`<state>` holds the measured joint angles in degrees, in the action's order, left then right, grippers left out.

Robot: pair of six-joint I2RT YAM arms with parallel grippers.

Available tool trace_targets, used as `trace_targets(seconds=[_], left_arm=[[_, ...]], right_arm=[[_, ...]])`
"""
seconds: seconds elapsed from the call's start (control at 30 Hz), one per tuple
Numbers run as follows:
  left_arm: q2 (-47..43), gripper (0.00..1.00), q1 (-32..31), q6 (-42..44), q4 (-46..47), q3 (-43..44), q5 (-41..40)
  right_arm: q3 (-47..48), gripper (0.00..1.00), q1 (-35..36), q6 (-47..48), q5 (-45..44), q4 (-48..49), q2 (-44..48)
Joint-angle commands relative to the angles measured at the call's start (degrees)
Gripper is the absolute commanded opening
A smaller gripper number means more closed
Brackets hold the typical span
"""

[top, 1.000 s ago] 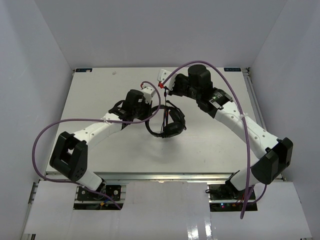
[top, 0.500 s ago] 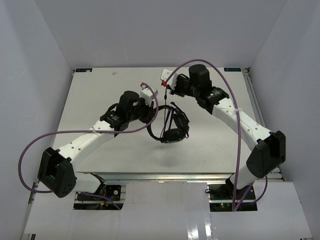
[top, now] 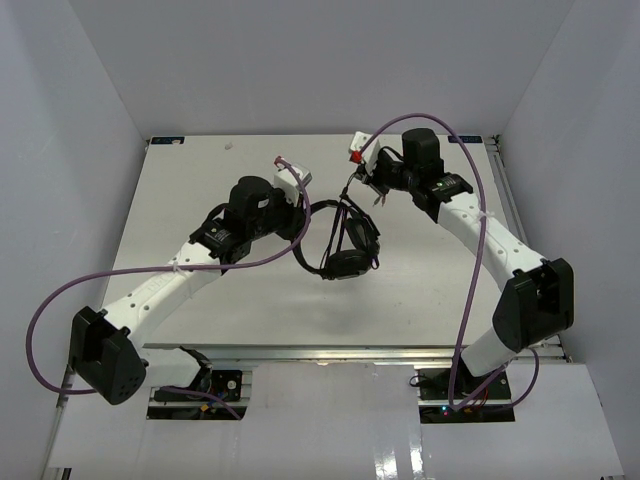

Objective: Wrap the headphones

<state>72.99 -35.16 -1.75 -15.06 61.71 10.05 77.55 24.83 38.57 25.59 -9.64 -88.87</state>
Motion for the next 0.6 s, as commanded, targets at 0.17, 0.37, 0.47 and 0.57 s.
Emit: trace_targets(seconds=[0.17, 0.37, 0.47, 0.57], left_arm=[[-2.2, 0.00, -0.5, -0.3, -0.5, 7.4, 1.9], [-1.5, 0.00, -0.5, -2.0, -1.4, 12.7, 1.6], [-1.2, 0.00, -0.5, -2.4, -2.3, 15.3, 0.1], [-1.2, 0.00, -0.5, -2.1, -2.8, 16.8, -1.0]], right_arm=[[-7.5, 0.08, -1.5, -8.0, 9.9, 6.8, 5.2], [-11.7, 0.08, -1.6, -15.2, 18.7, 11.6, 4.1], [-12.8, 0.08, -1.7, -18.7, 21.1, 14.0, 4.0], [-13.9, 0.08, -2.2, -22.7, 24.1, 15.6, 3.3]])
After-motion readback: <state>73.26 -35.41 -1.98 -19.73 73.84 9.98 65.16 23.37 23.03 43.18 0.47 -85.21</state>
